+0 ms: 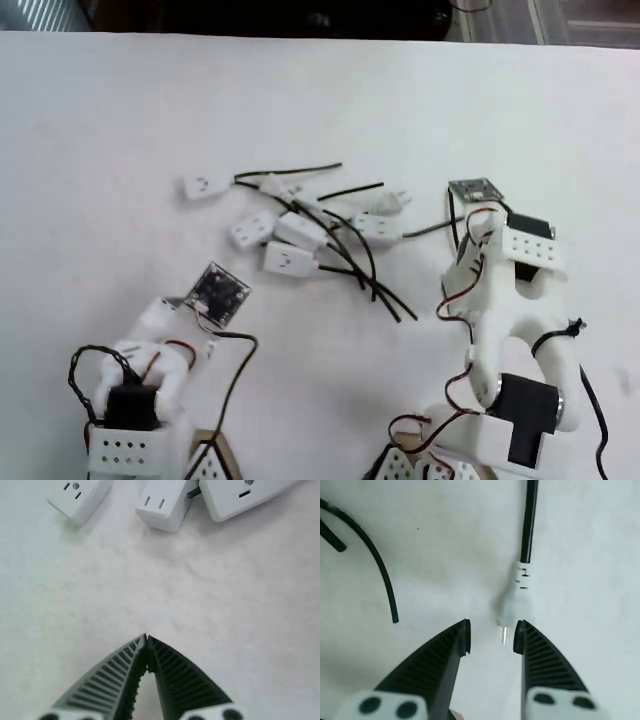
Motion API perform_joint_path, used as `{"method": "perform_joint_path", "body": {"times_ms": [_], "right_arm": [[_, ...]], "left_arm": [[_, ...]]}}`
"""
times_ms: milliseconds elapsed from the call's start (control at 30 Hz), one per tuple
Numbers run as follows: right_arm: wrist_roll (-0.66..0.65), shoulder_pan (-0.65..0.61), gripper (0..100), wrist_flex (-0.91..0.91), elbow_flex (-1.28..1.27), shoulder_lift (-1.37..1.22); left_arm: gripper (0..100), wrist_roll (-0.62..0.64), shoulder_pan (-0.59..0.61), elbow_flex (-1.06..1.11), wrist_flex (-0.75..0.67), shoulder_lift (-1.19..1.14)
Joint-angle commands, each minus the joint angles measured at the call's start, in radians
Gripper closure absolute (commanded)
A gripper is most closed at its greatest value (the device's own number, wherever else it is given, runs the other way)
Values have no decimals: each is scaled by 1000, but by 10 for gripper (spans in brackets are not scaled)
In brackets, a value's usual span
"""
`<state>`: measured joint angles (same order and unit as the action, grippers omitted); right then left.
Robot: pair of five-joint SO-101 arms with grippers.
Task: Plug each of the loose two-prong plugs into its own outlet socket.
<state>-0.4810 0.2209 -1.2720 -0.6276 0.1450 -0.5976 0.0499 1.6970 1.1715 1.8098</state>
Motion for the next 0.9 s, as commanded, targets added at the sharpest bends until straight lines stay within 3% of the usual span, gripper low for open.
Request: {"method": "perform_joint_path", "body": {"times_ms": [0, 500, 700, 867], "right_arm": [[-28, 12, 850, 30, 2, -13], [-71, 104, 851, 125, 55, -209], [-100, 107, 932, 127, 54, -213], [-98, 99, 858, 99, 61, -193]], "left_arm": [[976, -8, 8, -3, 5, 2], [976, -8, 8, -3, 5, 2], [976, -8, 8, -3, 5, 2], [976, -8, 8, -3, 5, 2]]}}
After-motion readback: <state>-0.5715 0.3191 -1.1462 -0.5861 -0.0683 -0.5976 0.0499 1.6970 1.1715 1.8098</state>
